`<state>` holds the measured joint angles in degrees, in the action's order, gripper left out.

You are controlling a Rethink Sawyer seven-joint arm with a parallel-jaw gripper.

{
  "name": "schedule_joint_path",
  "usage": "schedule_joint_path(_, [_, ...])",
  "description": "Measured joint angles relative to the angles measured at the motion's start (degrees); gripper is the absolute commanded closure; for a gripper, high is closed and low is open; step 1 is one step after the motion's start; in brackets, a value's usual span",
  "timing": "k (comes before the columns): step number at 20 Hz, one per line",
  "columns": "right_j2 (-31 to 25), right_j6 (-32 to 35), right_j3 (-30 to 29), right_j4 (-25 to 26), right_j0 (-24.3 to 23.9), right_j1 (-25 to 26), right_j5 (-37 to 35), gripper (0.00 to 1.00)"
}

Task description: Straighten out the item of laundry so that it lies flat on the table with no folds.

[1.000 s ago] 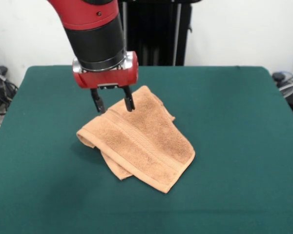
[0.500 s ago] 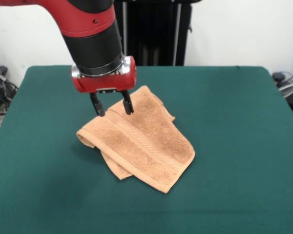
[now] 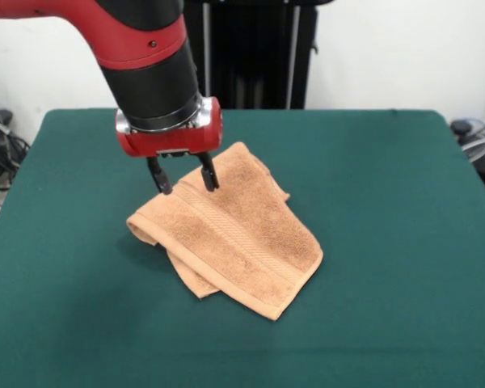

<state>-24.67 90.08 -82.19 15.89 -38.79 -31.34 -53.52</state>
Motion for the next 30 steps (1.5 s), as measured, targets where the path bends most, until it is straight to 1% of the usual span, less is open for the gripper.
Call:
schedule_joint_path(18, [-0.4,0.0,2.8,0.0,-0.4,0.3,-0.6,0.0])
schedule_joint_path(30, [-1.6,0.0,4.9,0.0,-0.5,2.3,-0.6,0.0])
